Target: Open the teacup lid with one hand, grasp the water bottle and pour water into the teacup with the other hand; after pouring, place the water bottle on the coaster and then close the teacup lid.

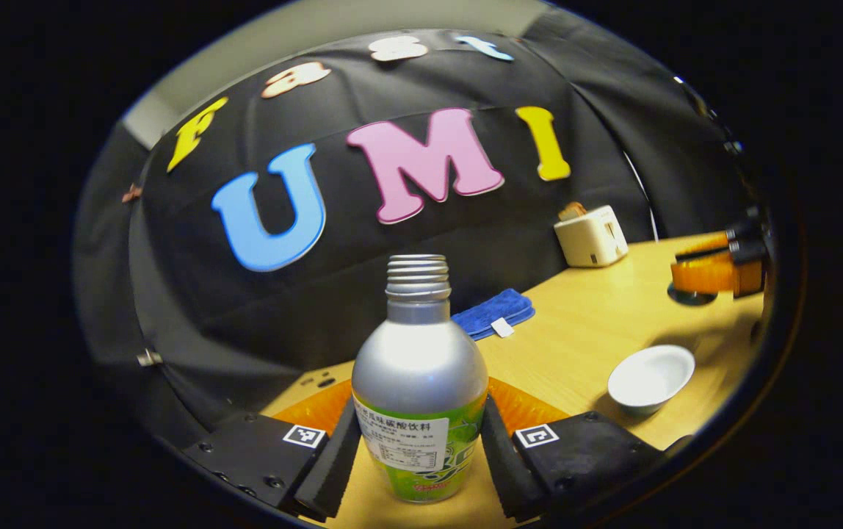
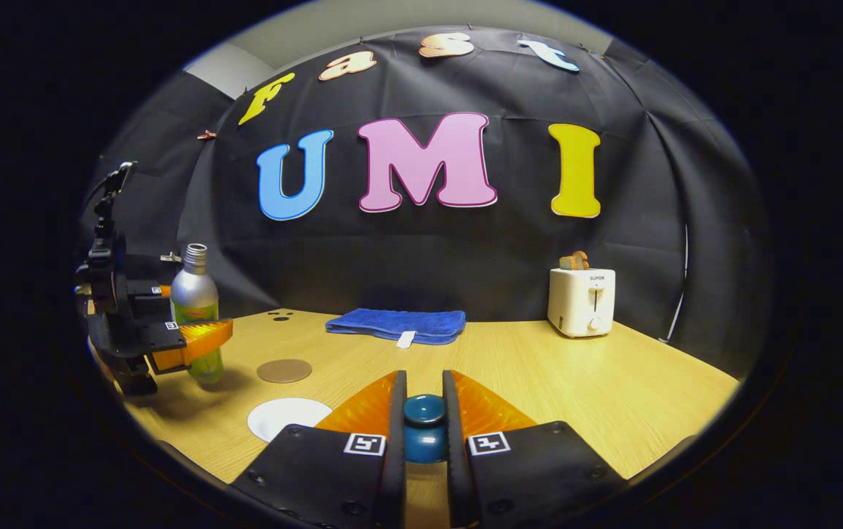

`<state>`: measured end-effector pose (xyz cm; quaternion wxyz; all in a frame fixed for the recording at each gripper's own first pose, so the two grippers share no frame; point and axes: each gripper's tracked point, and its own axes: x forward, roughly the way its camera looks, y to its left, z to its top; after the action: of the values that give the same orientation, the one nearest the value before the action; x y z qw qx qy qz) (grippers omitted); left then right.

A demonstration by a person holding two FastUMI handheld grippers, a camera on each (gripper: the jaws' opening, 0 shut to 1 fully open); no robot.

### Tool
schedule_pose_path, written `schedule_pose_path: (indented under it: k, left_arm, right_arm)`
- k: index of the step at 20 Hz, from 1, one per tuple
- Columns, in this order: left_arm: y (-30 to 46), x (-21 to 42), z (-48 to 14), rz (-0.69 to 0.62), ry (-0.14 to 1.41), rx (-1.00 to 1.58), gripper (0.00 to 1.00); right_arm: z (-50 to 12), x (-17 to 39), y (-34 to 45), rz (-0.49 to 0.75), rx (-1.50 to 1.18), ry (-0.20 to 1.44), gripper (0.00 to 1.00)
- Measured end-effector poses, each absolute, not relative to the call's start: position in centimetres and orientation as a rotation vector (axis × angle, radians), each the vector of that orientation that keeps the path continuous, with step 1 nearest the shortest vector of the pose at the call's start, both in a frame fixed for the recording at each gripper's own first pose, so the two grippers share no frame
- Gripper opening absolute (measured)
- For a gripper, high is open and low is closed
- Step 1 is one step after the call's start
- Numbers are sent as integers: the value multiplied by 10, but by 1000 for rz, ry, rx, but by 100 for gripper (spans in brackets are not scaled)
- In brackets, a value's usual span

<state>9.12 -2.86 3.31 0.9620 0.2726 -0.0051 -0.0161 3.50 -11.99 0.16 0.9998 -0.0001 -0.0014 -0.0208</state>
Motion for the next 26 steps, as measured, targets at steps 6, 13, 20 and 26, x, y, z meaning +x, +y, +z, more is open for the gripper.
schedule_pose_path:
  k: [6,13,20,26]
  left_arm:
    - [-64,99,12,-149,-21,1125,78]
    - [-74,102,-11,-263,32,1506,79]
    - [-80,99,-9,-332,30,1744,79]
    - [-82,106,-4,-353,56,1883,79]
  right_arm:
    - [2,36,-136,-57,-1,-4,26]
    - [3,36,-135,-49,-1,-4,26]
    - [3,36,-135,-48,-1,-5,26]
    - [3,35,-135,-48,-1,-5,26]
